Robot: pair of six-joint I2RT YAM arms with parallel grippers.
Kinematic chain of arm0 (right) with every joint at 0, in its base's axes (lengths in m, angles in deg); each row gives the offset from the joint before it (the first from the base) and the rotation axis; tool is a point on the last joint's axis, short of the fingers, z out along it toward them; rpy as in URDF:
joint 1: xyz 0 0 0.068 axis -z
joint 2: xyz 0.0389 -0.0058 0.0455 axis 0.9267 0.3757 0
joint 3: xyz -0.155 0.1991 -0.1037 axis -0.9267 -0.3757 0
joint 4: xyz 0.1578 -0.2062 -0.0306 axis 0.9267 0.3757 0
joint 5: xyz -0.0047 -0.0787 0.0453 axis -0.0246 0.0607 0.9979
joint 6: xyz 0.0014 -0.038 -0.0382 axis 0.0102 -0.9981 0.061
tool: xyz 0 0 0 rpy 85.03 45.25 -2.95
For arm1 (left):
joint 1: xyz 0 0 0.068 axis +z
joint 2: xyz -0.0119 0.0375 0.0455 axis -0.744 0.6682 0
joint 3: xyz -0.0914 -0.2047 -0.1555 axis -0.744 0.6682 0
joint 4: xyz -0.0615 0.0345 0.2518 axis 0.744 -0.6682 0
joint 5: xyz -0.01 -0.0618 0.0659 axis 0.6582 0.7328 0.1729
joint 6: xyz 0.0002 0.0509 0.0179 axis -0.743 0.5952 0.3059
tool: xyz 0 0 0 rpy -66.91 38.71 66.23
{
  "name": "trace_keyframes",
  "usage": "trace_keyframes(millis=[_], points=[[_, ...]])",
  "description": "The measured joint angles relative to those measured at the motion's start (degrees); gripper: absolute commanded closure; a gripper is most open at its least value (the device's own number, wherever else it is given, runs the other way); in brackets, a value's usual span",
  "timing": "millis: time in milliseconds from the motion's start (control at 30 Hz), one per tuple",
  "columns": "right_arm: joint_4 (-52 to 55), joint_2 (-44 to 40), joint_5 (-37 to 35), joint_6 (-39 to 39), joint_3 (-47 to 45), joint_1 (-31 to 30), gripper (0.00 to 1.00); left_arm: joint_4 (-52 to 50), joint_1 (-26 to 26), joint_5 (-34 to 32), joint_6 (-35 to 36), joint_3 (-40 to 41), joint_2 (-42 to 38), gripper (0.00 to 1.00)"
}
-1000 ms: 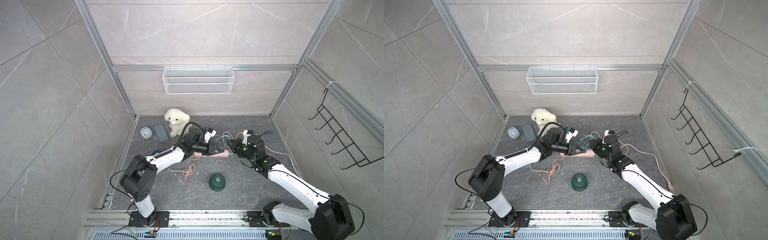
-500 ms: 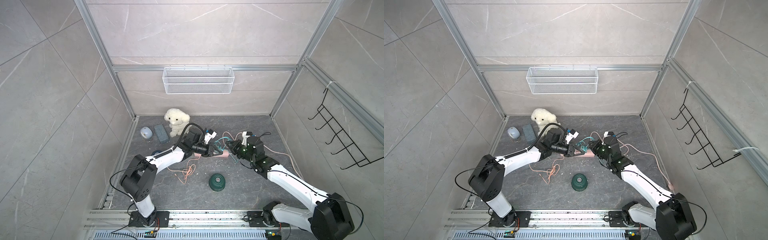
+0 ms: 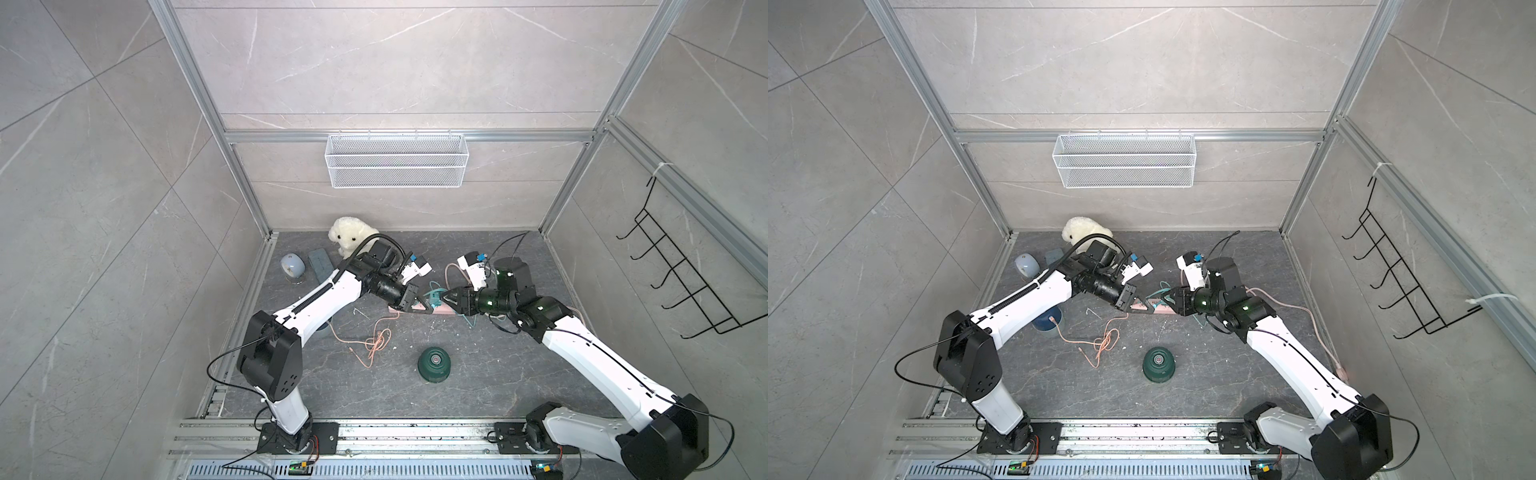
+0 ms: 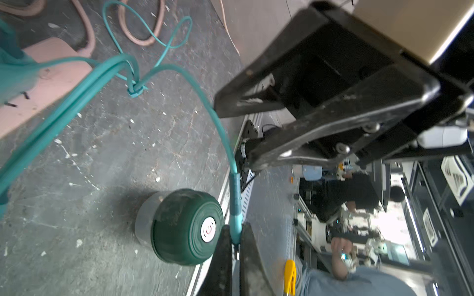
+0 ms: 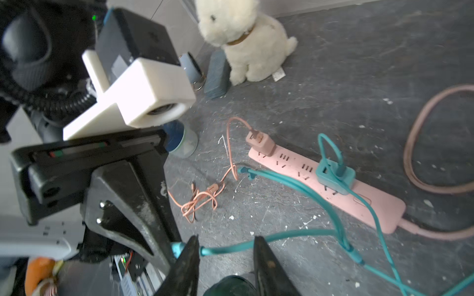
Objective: Charge the cordless meat grinders
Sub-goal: Pick up the charging cable from the center of the board.
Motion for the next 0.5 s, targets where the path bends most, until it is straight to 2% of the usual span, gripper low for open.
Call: trace_keyframes(millis=[233,500], points=[[6.21,2.23,11.54,-16.7,0.72,-0.02,0.59,-17.53,-0.48,-0.04,13.7,-2.38,0.22,1.0],[9.51,5.77,21.92,-25.68,3.52,-2.43,0.58,-23.98,-1.22,-0.11,19.78,-4.17,2.14,1.0]])
